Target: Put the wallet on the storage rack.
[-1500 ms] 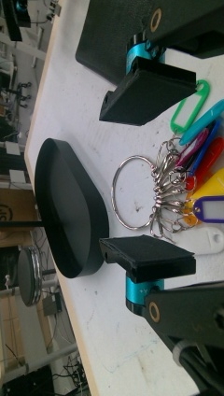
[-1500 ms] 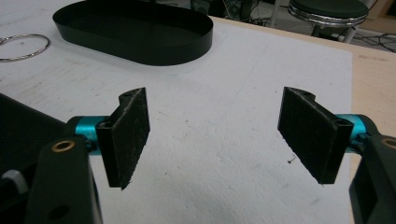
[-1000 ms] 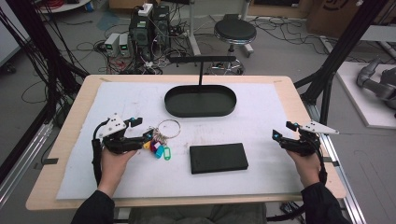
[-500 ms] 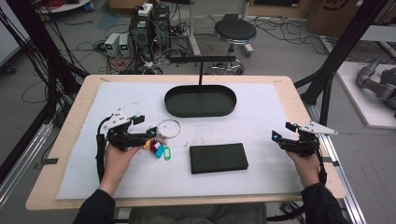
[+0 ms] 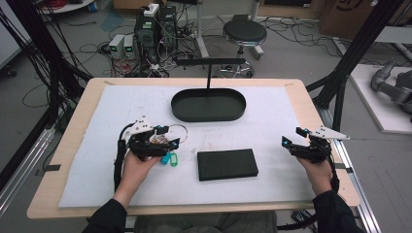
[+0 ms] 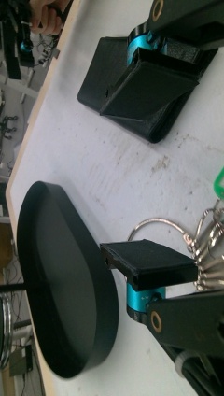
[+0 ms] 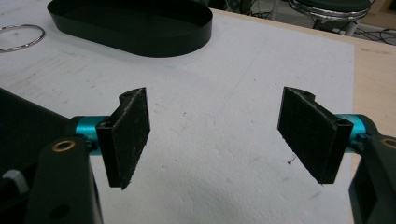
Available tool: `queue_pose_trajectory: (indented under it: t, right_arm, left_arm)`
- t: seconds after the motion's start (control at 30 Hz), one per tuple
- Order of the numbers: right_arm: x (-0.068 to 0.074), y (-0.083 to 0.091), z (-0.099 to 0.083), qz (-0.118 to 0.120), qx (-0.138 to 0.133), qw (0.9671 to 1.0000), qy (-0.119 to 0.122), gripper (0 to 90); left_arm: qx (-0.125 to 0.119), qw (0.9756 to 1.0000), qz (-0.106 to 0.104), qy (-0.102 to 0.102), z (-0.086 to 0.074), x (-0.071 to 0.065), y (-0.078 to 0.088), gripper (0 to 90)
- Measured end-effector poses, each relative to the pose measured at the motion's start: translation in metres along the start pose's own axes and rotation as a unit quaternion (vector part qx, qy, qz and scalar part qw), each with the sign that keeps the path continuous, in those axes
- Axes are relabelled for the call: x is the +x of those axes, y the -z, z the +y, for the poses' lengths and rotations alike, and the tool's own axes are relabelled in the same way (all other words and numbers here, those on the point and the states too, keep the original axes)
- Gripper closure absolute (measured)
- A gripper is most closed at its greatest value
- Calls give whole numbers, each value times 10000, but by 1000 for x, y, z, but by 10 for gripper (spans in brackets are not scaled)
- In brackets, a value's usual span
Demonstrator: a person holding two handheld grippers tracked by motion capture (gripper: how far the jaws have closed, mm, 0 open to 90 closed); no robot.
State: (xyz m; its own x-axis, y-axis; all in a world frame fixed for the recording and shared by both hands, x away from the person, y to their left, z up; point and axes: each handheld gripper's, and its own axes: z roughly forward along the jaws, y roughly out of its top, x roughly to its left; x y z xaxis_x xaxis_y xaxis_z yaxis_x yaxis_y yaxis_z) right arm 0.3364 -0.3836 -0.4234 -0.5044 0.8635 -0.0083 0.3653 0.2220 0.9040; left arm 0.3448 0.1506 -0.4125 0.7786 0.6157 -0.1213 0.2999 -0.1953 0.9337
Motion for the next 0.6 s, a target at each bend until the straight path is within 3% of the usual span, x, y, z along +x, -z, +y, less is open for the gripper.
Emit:
queue_pose_trajectory:
  t: [0.2, 0.4, 0.6]
  right_arm:
    - [1, 0, 0, -4, 1, 10000, 24, 259]
    - [2, 0, 0, -15, -12, 10000, 78, 261]
    - [2, 1, 0, -38, 2, 10000, 62, 261]
  left_arm:
    - [165, 9997, -187, -14, -3, -13, -19, 322]
    - [306, 9986, -414, 136, -5, -25, -40, 362]
    - [558, 9971, -413, 302, -7, -31, -55, 436]
